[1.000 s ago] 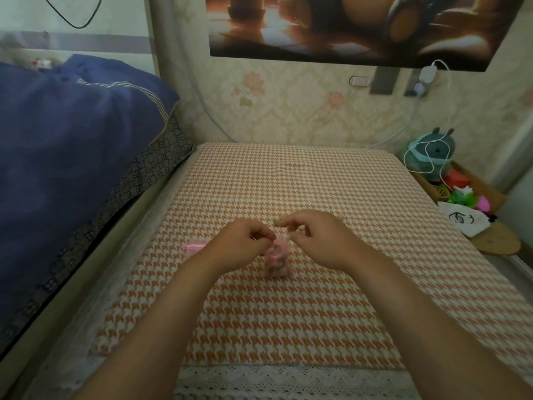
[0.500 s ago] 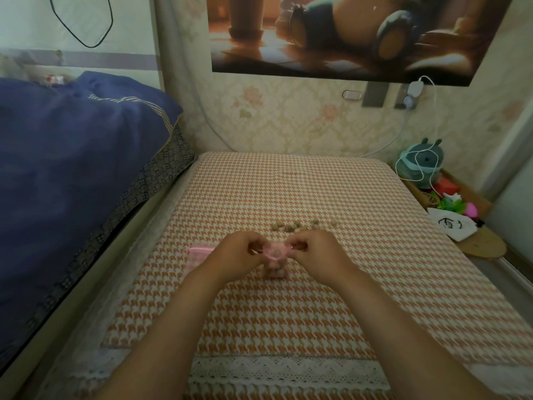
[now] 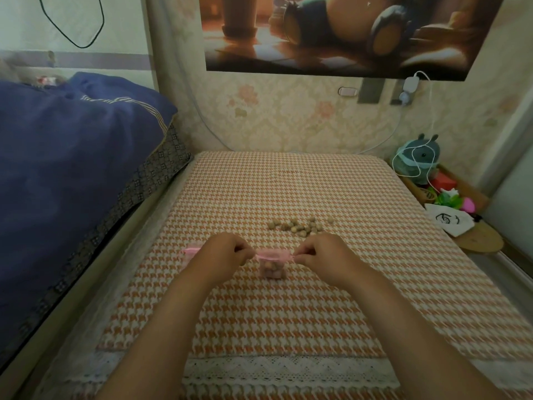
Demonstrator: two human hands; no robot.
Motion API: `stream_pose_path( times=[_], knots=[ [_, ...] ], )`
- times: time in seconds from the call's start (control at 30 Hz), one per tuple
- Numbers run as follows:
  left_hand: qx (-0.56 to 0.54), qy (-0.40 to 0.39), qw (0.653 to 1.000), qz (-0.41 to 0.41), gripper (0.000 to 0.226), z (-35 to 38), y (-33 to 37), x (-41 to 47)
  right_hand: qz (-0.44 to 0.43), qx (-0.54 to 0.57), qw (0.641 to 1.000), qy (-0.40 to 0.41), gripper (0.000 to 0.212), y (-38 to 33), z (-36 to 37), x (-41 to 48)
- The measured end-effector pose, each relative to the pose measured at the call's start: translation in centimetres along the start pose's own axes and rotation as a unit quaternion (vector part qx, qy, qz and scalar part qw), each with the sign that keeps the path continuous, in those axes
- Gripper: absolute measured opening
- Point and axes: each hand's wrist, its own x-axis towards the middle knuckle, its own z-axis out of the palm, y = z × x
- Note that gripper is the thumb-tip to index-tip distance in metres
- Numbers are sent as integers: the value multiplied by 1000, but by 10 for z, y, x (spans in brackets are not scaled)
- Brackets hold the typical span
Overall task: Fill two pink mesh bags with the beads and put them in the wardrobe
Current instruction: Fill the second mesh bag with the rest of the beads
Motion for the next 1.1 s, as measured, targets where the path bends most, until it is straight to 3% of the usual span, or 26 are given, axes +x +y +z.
stream_pose_path(
  times=[0.2, 0.33, 0.43, 0.57, 0.67, 0.73, 0.8, 1.0, 1.1],
  knots=[
    [-13, -10, 1000, -19, 42, -2, -6, 15, 16, 3, 999, 27, 19, 4, -9, 14],
    [-96, 9, 993, -62, 45, 1, -10, 25, 73, 110, 991, 22, 26, 10, -6, 25],
    [-226, 27, 965, -131, 42, 1, -8, 30, 137, 249, 959, 14, 21, 16, -2, 30],
    [-317, 13, 926, -205, 35, 0, -7, 36, 222, 337, 915, 3, 21, 22, 0, 32],
    [-416, 8, 877, -239, 31, 3, -2, 38, 248, 471, 847, -6, 22, 15, 2, 35],
    [-529, 2, 817, -230, 34, 6, 2, 39, 233, 583, 778, -22, 23, 9, 3, 37],
    [-626, -2, 749, -217, 36, 8, 5, 40, 216, 645, 732, -33, 24, 5, 4, 38],
    [-783, -42, 600, -161, 38, 13, 7, 41, 193, 756, 625, -6, 31, -7, 9, 36],
    [-799, -56, 580, -149, 35, 13, 7, 43, 200, 758, 621, -3, 34, -7, 6, 38]
  ],
)
